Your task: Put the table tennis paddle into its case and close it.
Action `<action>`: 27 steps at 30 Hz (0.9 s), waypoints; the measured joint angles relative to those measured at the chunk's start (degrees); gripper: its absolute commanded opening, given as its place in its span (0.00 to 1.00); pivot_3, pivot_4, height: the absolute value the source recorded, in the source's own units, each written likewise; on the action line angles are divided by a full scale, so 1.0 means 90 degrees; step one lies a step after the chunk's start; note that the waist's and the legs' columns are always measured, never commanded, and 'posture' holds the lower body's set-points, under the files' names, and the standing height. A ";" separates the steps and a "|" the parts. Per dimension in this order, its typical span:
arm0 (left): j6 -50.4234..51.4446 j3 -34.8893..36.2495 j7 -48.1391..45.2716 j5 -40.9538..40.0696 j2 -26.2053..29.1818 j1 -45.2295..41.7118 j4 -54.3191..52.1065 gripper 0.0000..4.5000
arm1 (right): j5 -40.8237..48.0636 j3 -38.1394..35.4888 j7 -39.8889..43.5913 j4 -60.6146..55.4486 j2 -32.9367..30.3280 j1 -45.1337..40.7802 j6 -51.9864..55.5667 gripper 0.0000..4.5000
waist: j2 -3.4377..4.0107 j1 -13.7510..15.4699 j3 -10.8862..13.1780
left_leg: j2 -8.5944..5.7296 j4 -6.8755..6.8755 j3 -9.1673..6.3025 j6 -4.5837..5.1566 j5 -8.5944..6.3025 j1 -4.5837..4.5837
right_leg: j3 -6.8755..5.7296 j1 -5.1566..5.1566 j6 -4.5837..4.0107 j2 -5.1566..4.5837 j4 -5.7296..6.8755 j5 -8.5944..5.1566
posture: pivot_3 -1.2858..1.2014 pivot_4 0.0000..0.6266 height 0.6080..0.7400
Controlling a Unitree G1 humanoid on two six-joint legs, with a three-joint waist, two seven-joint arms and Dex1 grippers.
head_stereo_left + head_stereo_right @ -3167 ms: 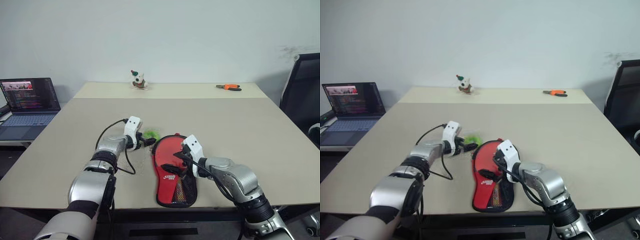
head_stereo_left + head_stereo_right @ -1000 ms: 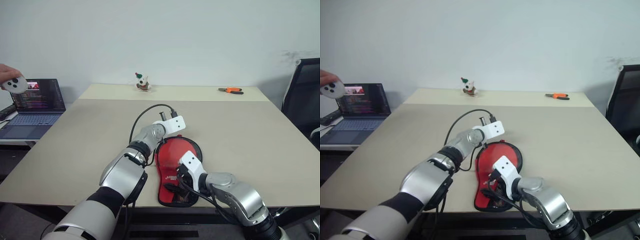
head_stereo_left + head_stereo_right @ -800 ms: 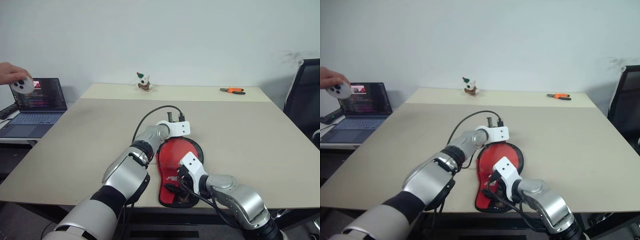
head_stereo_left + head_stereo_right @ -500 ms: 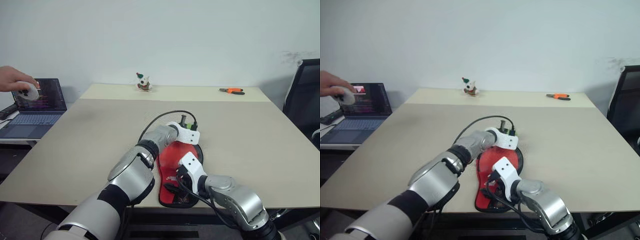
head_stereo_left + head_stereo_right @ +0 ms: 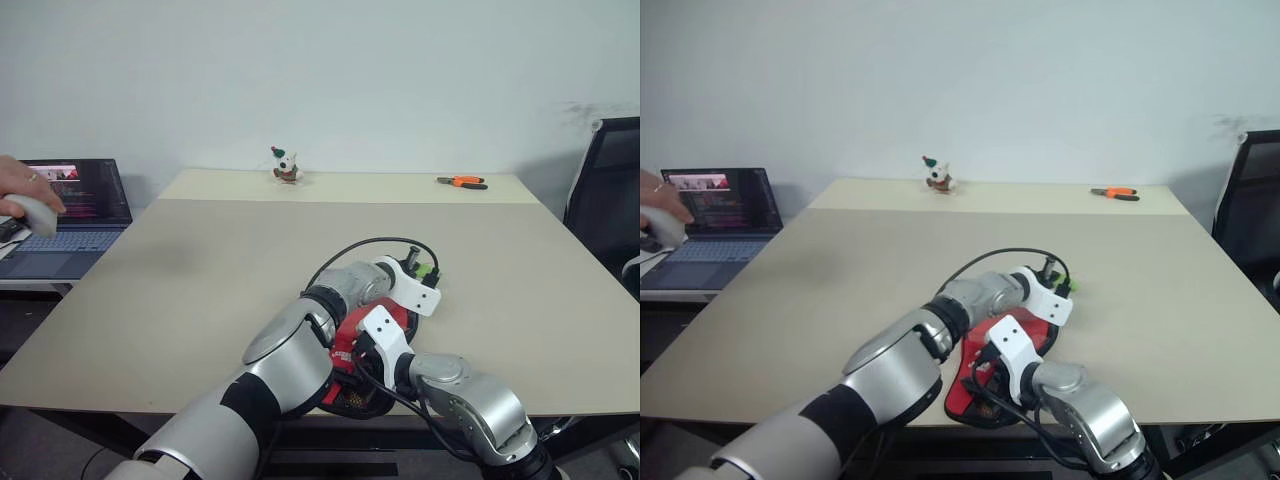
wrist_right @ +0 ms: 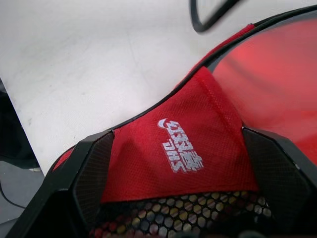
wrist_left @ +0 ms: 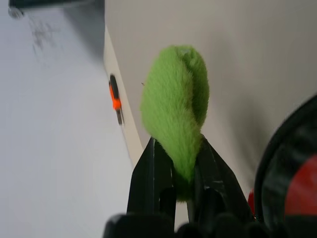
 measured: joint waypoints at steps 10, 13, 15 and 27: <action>-0.0279 0.0269 -0.0645 -0.0353 -0.0017 -0.0003 -0.0002 0.00 | 0.0000 0.0001 0.0017 0.0124 0.0020 -0.0069 0.0000 1.00 | 0.0013 -0.0004 -0.0022 | 0.0000 -0.0001 0.0005 0.0000 0.0000 0.0005 | 0.0003 0.0001 0.0000 0.0003 0.0002 0.0000 | 0.52 0.24 1.00; -0.0279 0.0478 -0.0858 -0.0542 -0.0011 -0.0002 -0.0009 0.23 | 0.0000 0.0001 0.0064 0.0220 0.0023 -0.0144 0.0000 1.00 | 0.0014 -0.0006 -0.0027 | 0.0000 0.0000 0.0005 0.0000 0.0000 0.0006 | 0.0005 0.0001 0.0000 0.0003 0.0003 0.0000 | 0.52 0.24 1.00; -0.0262 0.0697 -0.1070 -0.0774 0.0043 -0.0001 -0.0041 0.38 | 0.0002 0.0001 0.0138 0.0316 0.0034 -0.0210 -0.0001 1.00 | 0.0014 -0.0018 -0.0035 | 0.0000 0.0000 0.0008 0.0000 0.0000 0.0008 | 0.0008 0.0001 0.0000 0.0004 0.0004 0.0000 | 0.52 0.24 1.00; -0.0159 0.1576 -0.2520 -0.1764 0.0874 0.0432 -0.0282 0.38 | 0.0001 0.0056 0.0593 0.1185 0.0227 -0.0729 -0.0242 1.00 | 0.0026 -0.0167 -0.0078 | 0.0003 -0.0002 0.0020 0.0001 0.0000 0.0062 | 0.0019 0.0041 0.0000 0.0019 0.0009 0.0000 | 0.52 0.24 1.00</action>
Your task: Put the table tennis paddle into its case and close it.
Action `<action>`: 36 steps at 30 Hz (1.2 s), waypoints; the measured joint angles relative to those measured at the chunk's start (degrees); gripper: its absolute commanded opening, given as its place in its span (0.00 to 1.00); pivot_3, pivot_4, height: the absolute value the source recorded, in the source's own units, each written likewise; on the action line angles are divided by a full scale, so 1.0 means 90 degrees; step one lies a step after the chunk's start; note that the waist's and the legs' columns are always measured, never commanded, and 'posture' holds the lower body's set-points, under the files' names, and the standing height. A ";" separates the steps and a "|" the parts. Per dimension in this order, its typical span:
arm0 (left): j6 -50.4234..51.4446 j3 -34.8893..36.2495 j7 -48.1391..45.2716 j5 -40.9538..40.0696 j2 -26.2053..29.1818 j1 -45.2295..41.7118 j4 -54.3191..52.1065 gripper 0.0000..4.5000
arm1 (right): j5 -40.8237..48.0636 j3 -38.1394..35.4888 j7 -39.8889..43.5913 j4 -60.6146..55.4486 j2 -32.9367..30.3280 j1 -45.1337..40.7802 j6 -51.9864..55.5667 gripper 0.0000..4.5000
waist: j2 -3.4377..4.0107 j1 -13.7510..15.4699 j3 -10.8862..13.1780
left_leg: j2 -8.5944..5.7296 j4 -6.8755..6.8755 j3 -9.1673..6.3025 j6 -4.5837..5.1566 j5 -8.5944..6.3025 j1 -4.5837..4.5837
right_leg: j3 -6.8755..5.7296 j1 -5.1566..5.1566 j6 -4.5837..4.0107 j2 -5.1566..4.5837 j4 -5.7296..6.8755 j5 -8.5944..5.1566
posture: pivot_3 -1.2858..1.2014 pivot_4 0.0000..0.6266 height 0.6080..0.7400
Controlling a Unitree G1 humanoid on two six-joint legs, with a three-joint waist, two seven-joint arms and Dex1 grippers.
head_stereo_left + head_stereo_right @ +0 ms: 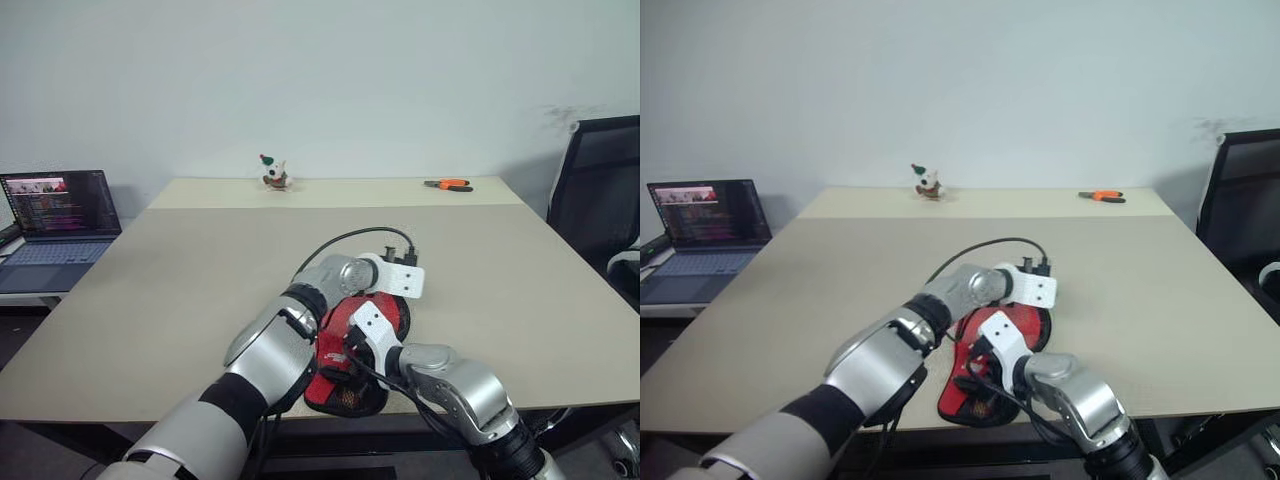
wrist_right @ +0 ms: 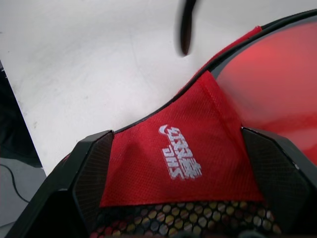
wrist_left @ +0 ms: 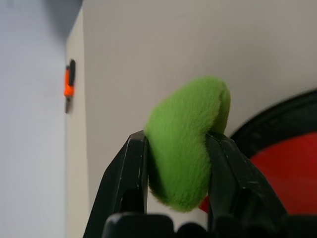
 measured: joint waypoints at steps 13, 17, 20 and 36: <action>0.0070 0.0757 -0.1408 -0.0900 0.0070 0.0106 -0.0128 1.00 | -0.0063 0.0068 0.0322 0.0512 0.0019 -0.0251 -0.0367 1.00 | -0.0001 -0.0046 -0.0001 | 0.0013 0.0000 0.0007 0.0000 0.0000 0.0060 | 0.0011 0.0046 0.0000 0.0029 0.0000 0.0000 | 0.52 0.24 1.00; 0.0375 0.1191 -0.2078 -0.1378 0.0117 0.0103 -0.0165 1.00 | -0.0062 0.0065 0.0379 0.0526 0.0001 -0.0274 -0.0367 1.00 | -0.0001 -0.0056 0.0000 | 0.0013 0.0000 0.0006 0.0000 0.0000 0.0059 | 0.0010 0.0045 0.0000 0.0030 0.0000 0.0000 | 0.52 0.24 1.00; 0.0654 0.1666 -0.2726 -0.1883 0.0257 0.0095 -0.0193 1.00 | -0.0027 0.0018 0.0398 0.0527 -0.0004 -0.0284 -0.0359 1.00 | -0.0001 -0.0060 0.0001 | 0.0013 0.0000 0.0006 0.0000 0.0000 0.0056 | 0.0010 0.0042 0.0000 0.0030 0.0000 0.0000 | 0.52 0.24 1.00; 0.1804 0.2802 -0.5631 -0.3527 0.2119 0.1306 -0.1377 1.00 | 0.0486 -0.0558 0.0395 0.0243 -0.0185 -0.0402 0.0201 1.00 | -0.0003 0.0019 0.0016 | 0.0016 0.0015 -0.0026 0.0001 0.0002 -0.0065 | -0.0009 -0.0050 -0.0004 0.0002 0.0005 0.0003 | 0.52 0.24 1.00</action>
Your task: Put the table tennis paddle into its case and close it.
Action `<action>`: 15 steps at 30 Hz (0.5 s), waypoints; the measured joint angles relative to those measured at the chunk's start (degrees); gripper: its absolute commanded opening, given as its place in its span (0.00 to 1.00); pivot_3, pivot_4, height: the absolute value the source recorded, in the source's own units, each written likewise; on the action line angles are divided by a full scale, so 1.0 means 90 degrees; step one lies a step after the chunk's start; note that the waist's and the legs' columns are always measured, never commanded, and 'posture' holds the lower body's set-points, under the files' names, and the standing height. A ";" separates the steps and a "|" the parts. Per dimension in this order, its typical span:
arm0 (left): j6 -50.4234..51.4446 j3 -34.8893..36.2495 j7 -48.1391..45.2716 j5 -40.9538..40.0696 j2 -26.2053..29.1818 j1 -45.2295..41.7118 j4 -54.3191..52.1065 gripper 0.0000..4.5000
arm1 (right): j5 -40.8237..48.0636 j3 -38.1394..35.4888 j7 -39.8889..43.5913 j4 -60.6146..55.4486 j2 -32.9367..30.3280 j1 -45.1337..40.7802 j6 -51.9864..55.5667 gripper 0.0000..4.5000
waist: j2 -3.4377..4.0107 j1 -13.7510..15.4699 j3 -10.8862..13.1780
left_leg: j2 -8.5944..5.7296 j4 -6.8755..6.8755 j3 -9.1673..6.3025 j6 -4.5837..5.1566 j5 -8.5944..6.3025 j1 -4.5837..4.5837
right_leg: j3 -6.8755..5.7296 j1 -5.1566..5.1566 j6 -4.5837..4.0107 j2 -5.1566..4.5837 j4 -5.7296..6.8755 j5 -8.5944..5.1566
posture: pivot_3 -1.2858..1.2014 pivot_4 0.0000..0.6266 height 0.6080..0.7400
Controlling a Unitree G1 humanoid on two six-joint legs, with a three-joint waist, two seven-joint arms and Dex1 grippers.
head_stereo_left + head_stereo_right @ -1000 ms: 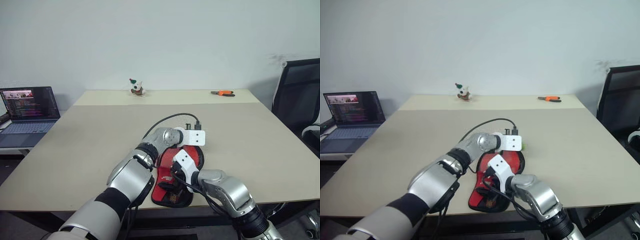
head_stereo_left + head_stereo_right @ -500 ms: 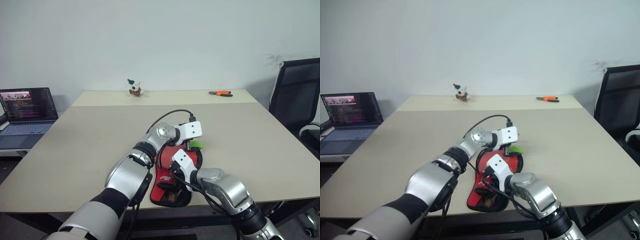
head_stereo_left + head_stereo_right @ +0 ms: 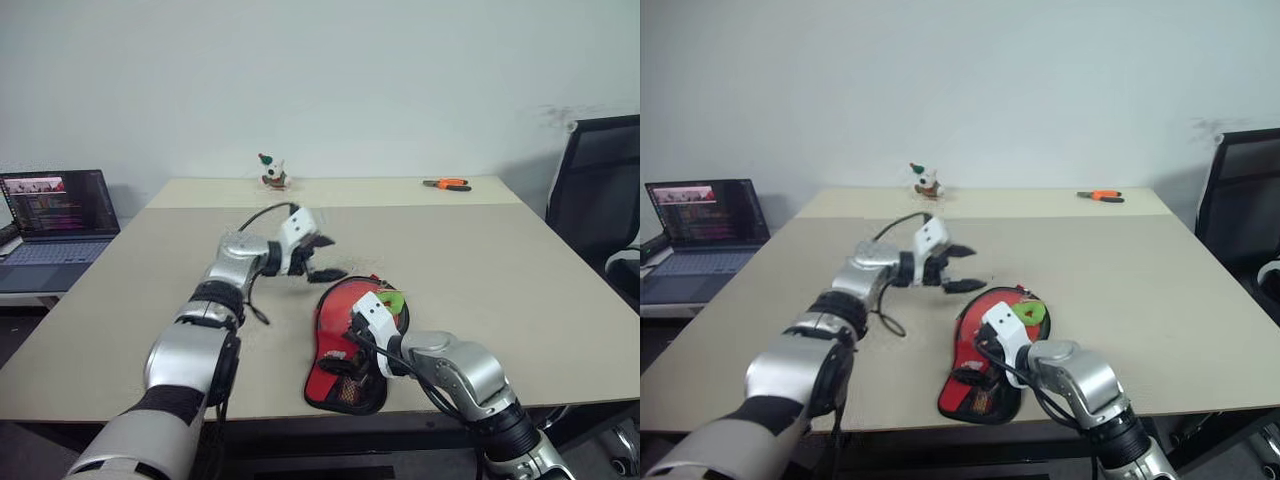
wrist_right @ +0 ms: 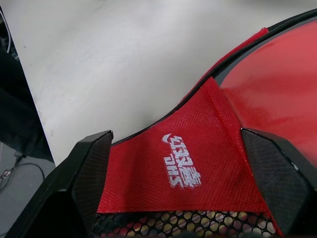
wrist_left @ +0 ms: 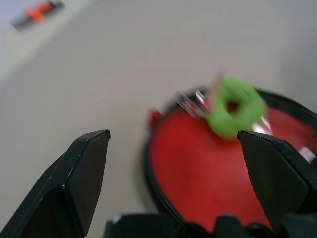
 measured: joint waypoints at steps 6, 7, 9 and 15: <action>0.0406 0.0058 -0.0164 -0.0277 0.0124 0.0161 -0.0672 1.00 | 0.0010 -0.0004 -0.0016 0.0024 -0.0011 -0.0020 -0.0041 1.00 | -0.0004 0.0030 0.0003 | -0.0001 0.0000 -0.0005 0.0001 0.0000 0.0001 | -0.0004 0.0002 0.0000 -0.0004 0.0000 0.0000 | 0.52 0.24 1.00; 0.0486 0.0107 -0.0130 -0.0350 0.0179 0.0170 -0.0749 1.00 | 0.0010 -0.0011 -0.0016 0.0072 -0.0018 -0.0062 -0.0077 1.00 | -0.0003 0.0026 0.0004 | -0.0002 0.0000 -0.0005 0.0001 0.0000 0.0001 | -0.0004 0.0002 0.0000 -0.0004 0.0000 0.0000 | 0.52 0.24 1.00; 0.0676 0.0130 -0.0060 -0.0486 0.0339 0.0291 -0.1064 1.00 | -0.0043 -0.0233 -0.0116 0.0344 -0.0146 -0.0253 -0.0235 1.00 | -0.0002 0.0010 0.0005 | -0.0003 -0.0001 -0.0005 0.0001 0.0000 0.0002 | -0.0002 0.0001 0.0000 -0.0006 -0.0001 0.0000 | 0.52 0.24 1.00; 0.1425 0.0349 0.0077 -0.0893 0.0687 0.1036 -0.2000 1.00 | 0.0184 -0.1039 -0.0127 0.0662 -0.0378 -0.0577 -0.0125 1.00 | -0.0001 0.0003 0.0008 | -0.0001 -0.0015 -0.0016 0.0003 -0.0001 -0.0006 | 0.0011 -0.0008 -0.0026 -0.0009 -0.0005 0.0011 | 0.52 0.24 1.00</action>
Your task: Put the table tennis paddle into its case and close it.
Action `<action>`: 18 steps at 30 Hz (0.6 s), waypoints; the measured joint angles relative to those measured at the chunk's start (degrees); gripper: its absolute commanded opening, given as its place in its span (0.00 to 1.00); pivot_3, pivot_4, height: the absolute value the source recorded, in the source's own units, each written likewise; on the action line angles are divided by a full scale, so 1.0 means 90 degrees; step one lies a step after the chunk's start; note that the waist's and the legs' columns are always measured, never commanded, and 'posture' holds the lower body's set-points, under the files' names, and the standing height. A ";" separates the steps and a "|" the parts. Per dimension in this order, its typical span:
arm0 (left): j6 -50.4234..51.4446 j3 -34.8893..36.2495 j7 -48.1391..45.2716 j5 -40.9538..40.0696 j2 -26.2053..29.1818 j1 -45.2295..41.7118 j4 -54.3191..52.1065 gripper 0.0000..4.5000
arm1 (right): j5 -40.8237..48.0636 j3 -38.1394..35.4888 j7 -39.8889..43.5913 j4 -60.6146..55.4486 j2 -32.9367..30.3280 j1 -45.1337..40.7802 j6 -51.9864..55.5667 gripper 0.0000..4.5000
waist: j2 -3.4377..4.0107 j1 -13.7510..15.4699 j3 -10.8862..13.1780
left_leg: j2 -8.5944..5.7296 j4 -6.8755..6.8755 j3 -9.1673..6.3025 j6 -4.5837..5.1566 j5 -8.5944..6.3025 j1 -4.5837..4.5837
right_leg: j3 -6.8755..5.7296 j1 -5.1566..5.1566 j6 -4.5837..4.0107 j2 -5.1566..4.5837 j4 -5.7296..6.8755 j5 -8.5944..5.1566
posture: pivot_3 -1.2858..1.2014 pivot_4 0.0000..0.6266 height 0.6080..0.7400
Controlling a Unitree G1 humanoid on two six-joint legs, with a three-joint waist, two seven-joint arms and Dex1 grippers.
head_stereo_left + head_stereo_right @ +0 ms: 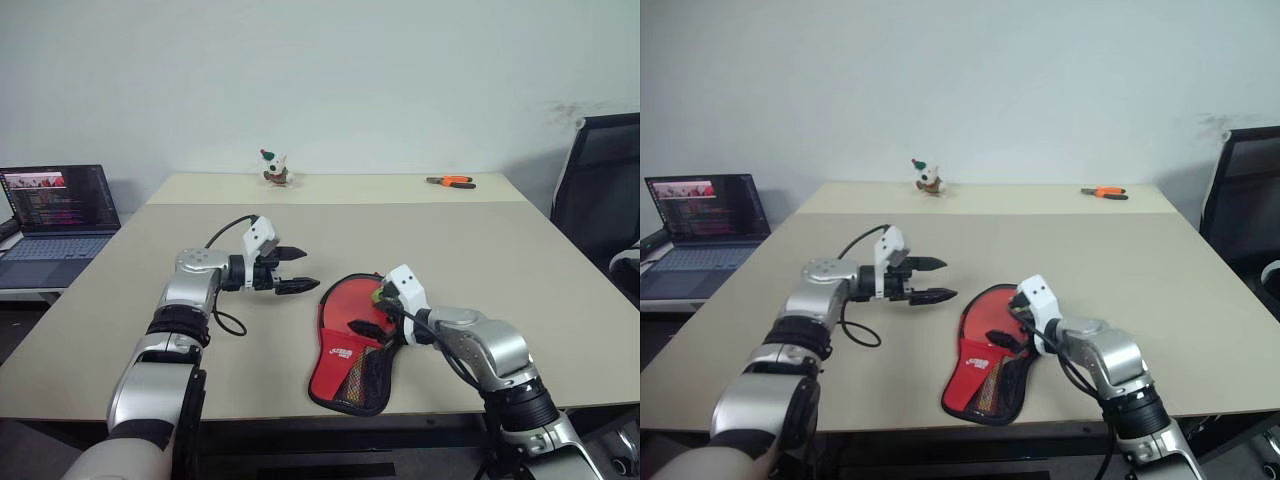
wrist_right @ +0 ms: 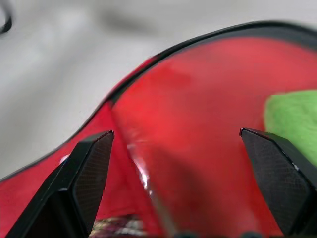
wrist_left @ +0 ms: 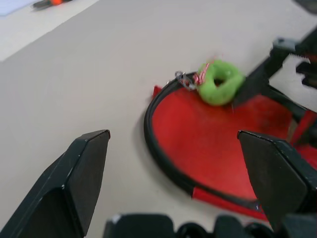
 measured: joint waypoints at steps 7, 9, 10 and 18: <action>0.1103 0.0078 0.0325 -0.0542 0.0177 0.1050 -0.1752 1.00 | 0.0273 -0.0198 0.0085 -0.0242 -0.0239 -0.0060 0.0186 1.00 | 0.0002 0.0003 0.0003 | -0.0006 -0.0006 -0.0009 0.0005 -0.0003 0.0000 | 0.0008 0.0000 -0.0018 -0.0008 -0.0003 -0.0002 | 0.52 0.24 1.00; 0.1333 0.0099 0.0434 -0.0642 0.0227 0.1267 -0.2087 1.00 | 0.0083 -0.0196 -0.0035 0.0066 -0.0253 -0.0059 -0.0040 1.00 | 0.0003 0.0008 0.0004 | -0.0004 -0.0006 -0.0010 0.0004 -0.0003 0.0002 | 0.0007 0.0001 -0.0015 -0.0007 -0.0001 -0.0004 | 0.52 0.24 1.00; 0.1422 0.0103 0.0495 -0.0711 0.0256 0.1358 -0.2222 1.00 | 0.0019 -0.0195 -0.0087 0.0198 -0.0251 -0.0059 -0.0159 1.00 | 0.0003 0.0007 0.0004 | -0.0004 -0.0006 -0.0009 0.0005 -0.0003 0.0001 | 0.0008 0.0001 -0.0014 -0.0007 0.0000 -0.0005 | 0.52 0.24 1.00; 0.2077 0.0115 0.0714 -0.1163 0.0434 0.1625 -0.3139 1.00 | -0.0100 -0.0374 0.0046 0.0483 -0.0744 -0.0039 -0.0504 1.00 | 0.0002 0.0035 0.0013 | -0.0008 -0.0007 -0.0004 0.0005 -0.0003 -0.0002 | 0.0008 0.0002 -0.0018 -0.0008 -0.0005 -0.0002 | 0.52 0.24 1.00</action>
